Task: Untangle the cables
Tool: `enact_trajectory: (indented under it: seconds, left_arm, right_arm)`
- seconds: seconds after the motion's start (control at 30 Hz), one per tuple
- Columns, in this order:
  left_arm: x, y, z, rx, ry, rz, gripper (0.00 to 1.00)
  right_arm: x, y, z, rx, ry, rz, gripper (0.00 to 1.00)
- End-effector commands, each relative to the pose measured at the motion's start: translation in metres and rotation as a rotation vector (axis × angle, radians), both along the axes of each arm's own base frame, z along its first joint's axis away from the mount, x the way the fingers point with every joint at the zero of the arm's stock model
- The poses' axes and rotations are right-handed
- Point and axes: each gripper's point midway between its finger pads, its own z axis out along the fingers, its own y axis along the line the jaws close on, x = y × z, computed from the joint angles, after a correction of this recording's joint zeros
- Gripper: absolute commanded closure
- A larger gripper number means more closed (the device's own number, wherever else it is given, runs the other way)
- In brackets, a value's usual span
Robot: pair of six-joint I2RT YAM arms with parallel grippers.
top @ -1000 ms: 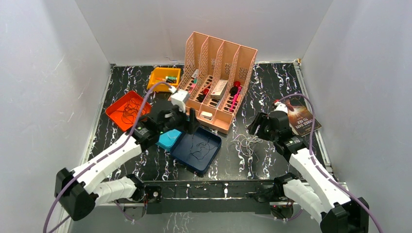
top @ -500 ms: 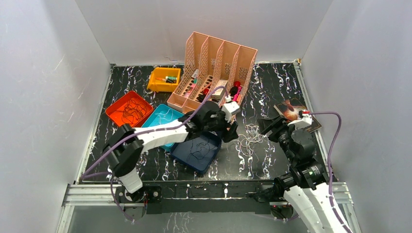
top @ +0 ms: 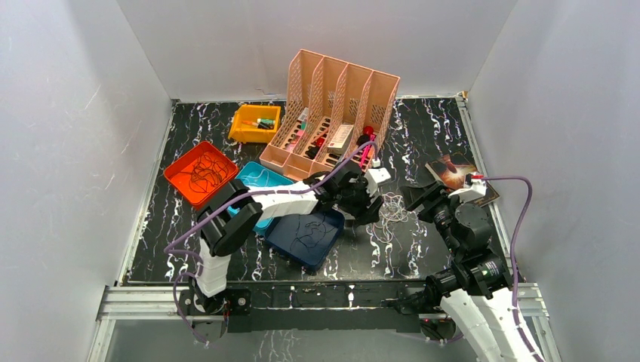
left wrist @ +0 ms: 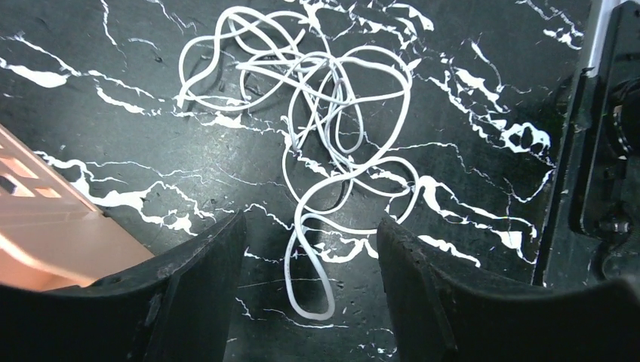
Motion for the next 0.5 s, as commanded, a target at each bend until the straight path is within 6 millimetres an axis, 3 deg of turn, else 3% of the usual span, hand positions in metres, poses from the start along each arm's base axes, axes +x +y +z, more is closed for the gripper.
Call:
enact_trajectory:
  seconds: [0.0, 0.2, 0.47]
  left_arm:
    - [-0.004, -0.01, 0.011, -0.016, -0.013, -0.054, 0.41]
    - [-0.001, -0.01, 0.008, 0.001, 0.001, -0.029, 0.59]
    - [-0.001, -0.01, 0.024, -0.02, -0.002, -0.018, 0.84]
  right_arm:
    - [0.0, 0.001, 0.01, -0.004, -0.035, 0.012, 0.25]
    - [-0.002, 0.0, 0.007, -0.006, -0.029, 0.008, 0.25]
    - [-0.001, -0.004, 0.001, -0.004, -0.01, -0.017, 0.25]
